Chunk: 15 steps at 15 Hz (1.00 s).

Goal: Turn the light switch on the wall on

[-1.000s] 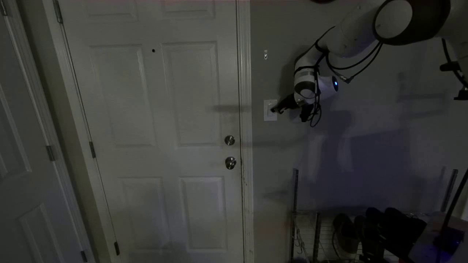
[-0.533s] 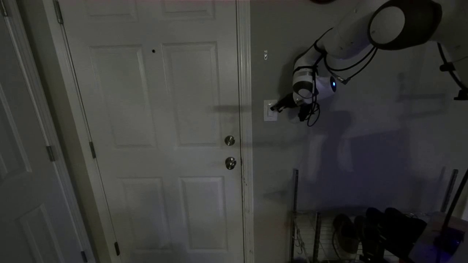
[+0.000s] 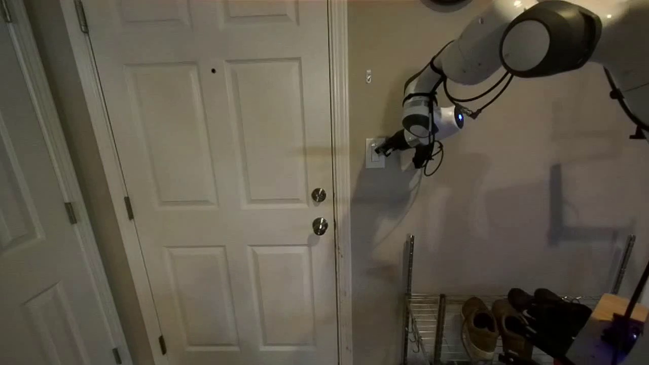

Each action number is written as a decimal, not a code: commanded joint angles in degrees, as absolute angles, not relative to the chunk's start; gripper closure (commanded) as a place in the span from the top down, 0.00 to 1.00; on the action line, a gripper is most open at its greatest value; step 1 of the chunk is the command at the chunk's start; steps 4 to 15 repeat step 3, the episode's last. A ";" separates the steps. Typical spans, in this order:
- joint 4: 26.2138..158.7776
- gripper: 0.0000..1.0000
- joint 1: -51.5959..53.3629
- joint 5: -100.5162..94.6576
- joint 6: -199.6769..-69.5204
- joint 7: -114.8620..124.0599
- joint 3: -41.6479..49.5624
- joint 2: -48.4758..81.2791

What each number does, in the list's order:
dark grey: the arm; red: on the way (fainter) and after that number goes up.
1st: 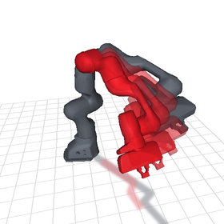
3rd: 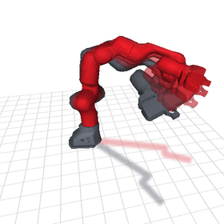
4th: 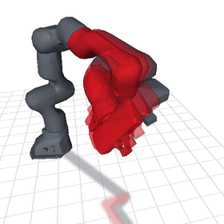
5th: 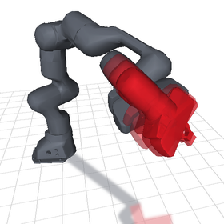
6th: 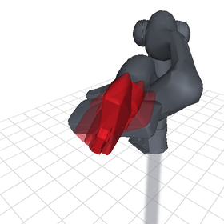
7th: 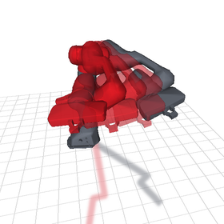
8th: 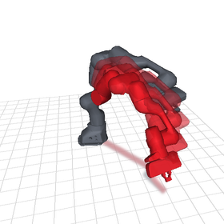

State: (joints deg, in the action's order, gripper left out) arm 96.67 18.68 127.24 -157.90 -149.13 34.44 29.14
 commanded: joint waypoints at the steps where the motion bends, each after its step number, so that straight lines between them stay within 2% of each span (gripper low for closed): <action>1: 91.66 0.01 22.34 133.25 -158.15 -149.13 40.87 34.28; 15: 92.56 0.00 23.97 134.97 -157.62 -149.13 42.70 34.65</action>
